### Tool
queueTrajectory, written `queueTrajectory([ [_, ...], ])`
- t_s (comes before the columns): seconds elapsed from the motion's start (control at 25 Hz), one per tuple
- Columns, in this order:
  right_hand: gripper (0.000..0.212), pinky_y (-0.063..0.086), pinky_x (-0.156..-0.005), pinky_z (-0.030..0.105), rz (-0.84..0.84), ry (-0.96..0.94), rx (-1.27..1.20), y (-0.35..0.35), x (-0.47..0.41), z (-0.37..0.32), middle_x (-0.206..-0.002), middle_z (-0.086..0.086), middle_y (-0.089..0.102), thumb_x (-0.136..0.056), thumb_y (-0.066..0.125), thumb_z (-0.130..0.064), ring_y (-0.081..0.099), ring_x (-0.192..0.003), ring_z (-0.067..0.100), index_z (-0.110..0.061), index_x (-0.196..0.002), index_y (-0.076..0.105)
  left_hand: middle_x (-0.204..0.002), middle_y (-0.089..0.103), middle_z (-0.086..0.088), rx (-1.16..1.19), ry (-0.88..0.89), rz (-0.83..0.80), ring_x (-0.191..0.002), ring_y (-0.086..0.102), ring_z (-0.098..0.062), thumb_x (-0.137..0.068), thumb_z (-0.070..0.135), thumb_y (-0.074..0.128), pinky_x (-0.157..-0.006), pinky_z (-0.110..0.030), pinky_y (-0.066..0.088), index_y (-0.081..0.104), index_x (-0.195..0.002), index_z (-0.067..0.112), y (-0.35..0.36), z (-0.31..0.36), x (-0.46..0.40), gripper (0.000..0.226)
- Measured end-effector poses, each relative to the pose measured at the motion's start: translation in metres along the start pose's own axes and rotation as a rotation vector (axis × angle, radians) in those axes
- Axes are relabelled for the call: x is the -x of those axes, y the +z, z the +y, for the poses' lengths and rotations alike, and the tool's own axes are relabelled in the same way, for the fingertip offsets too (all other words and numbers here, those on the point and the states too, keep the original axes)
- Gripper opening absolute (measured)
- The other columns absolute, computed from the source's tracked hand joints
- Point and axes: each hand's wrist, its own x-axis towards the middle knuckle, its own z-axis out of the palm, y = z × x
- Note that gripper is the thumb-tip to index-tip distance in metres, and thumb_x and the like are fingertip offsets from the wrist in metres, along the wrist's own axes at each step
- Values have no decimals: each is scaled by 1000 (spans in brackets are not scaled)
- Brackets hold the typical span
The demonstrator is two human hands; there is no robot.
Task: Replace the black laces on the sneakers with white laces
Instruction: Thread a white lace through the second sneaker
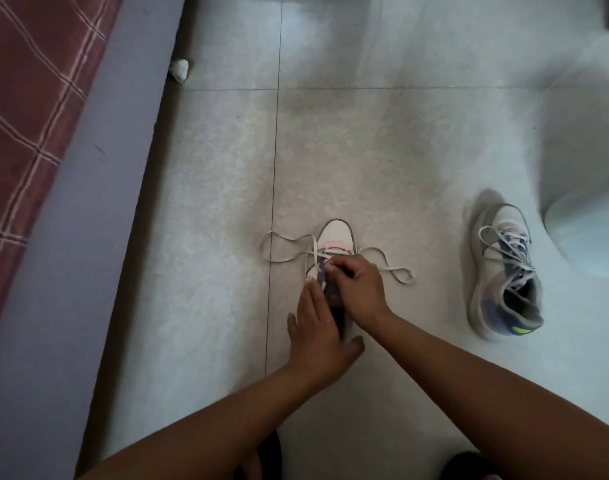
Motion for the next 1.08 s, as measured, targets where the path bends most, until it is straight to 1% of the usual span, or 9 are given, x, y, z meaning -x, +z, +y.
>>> queueTrajectory([
  [0.24, 15, 46, -90, 21, -154, -373, -116, -32, 58, -35, -99, 1, 70, -87, 59, 0, 64, -95, 10, -5, -97, 69, -145, 34, -16, -31, 10, 110, -133, 35, -25, -97, 27, 36, -105, -36, 36, 29, -142, 6, 2, 5, -25, 49],
  [0.36, 12, 48, -79, 17, -242, -420, -271, -60, 95, -54, -86, -11, 65, -92, 54, -11, 64, -83, 5, -17, -91, 64, -154, 16, -20, 69, -147, -129, -140, 24, -28, -97, 20, 46, -112, -38, 28, 13, -147, 0, 1, -2, -27, 63],
  [0.48, 9, 50, -75, 26, -243, -543, -345, -77, 122, -72, -85, -18, 55, -97, 48, -24, 58, -76, 6, -24, -91, 55, -157, -6, -8, 3, -179, -28, -143, 6, -26, -85, 36, 62, -110, -45, 24, -12, -148, 10, -14, 17, -39, 101],
  [0.64, 14, 51, -71, 34, -221, -494, -384, -83, 131, -82, -82, -20, 52, -97, 41, -42, 59, -74, 14, -33, -96, 51, -148, 28, -15, 175, -233, 118, -134, 30, -29, -90, 24, 54, -106, -42, 32, 25, -144, 7, -49, 26, -43, 63],
  [0.72, 14, 52, -71, 31, -251, -432, -420, -86, 130, -79, -80, -18, 55, -96, 43, -46, 60, -72, 13, -36, -95, 53, -112, 58, -17, 619, -401, 179, -98, 55, -26, -94, 19, 41, -83, -35, 44, 49, -126, -1, -61, 28, -29, 38],
  [0.8, 8, 49, -72, 19, -498, -344, -457, -86, 129, -70, -83, -17, 62, -94, 51, -40, 62, -76, 5, -35, -97, 56, -80, 61, -18, 1335, -575, -184, -68, 58, -25, -97, 24, 34, -63, -32, 48, 55, -107, -7, -81, 39, -14, 39],
  [0.88, 12, 49, -77, 18, -688, -94, -674, -84, 124, -60, -87, -3, 69, -91, 60, -27, 65, -84, 9, -25, -102, 62, -66, 59, -10, 1521, -542, -374, -47, 53, -16, -100, 24, 32, -46, -24, 45, 56, -97, 0, -100, 44, -6, 34],
  [1.0, 17, 51, -82, 32, -258, 338, -700, -76, 82, -44, -91, 14, 70, -95, 51, -21, 63, -88, 25, -13, -97, 67, -53, 49, 1, 889, -214, -245, -36, 40, -10, -102, 20, 32, -39, -18, 34, 58, -87, 7, -107, 47, 13, 33],
  [1.08, 34, 50, -75, 31, -304, 606, -652, -70, 49, -44, -87, 14, 68, -98, 42, -31, 63, -79, 23, -4, -102, 62, -62, 59, 1, 472, -19, -550, -47, 54, -9, -102, 20, 33, -49, -21, 45, 60, -90, 5, -105, 41, 29, 33],
])
